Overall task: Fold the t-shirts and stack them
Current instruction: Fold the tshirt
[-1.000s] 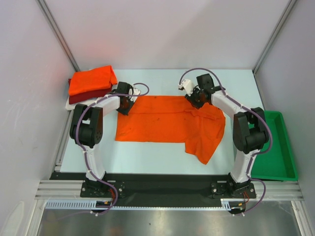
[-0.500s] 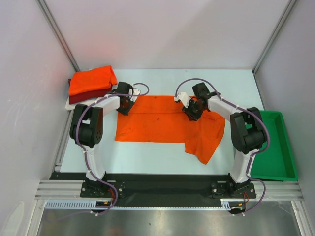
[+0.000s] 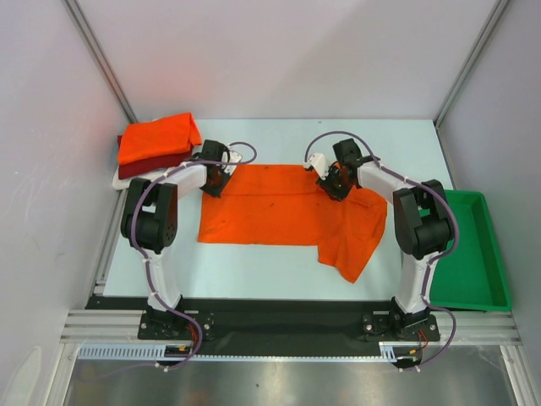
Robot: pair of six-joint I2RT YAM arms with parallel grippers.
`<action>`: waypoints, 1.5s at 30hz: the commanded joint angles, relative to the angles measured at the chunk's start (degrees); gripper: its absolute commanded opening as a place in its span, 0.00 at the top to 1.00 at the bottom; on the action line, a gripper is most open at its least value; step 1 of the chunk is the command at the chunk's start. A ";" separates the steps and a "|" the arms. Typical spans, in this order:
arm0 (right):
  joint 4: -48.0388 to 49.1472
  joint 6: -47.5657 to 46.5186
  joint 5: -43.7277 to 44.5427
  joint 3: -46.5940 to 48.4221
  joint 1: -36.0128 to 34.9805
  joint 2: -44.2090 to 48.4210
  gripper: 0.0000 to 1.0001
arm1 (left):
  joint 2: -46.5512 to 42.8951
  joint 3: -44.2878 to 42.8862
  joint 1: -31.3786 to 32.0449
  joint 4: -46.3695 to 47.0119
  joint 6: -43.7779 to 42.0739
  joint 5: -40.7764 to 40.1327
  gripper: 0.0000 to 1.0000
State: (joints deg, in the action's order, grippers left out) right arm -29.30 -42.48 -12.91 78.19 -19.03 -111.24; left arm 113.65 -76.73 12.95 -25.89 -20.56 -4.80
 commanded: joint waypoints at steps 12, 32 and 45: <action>2.84 -0.68 2.36 2.58 1.01 -0.91 0.71 | 2.20 -2.55 0.23 0.05 0.34 0.76 0.97; 2.23 -0.50 1.22 3.11 -0.40 -0.03 1.00 | 0.70 -0.97 0.32 0.75 -0.10 -0.04 0.98; -3.91 -1.55 -4.23 -0.76 -1.36 7.18 1.00 | 0.35 -1.06 0.41 0.75 -0.10 0.23 0.98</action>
State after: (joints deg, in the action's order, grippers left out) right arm -30.63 -42.74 -14.81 78.15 -20.10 -106.54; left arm 114.96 -78.50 12.97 -26.17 -20.58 -4.86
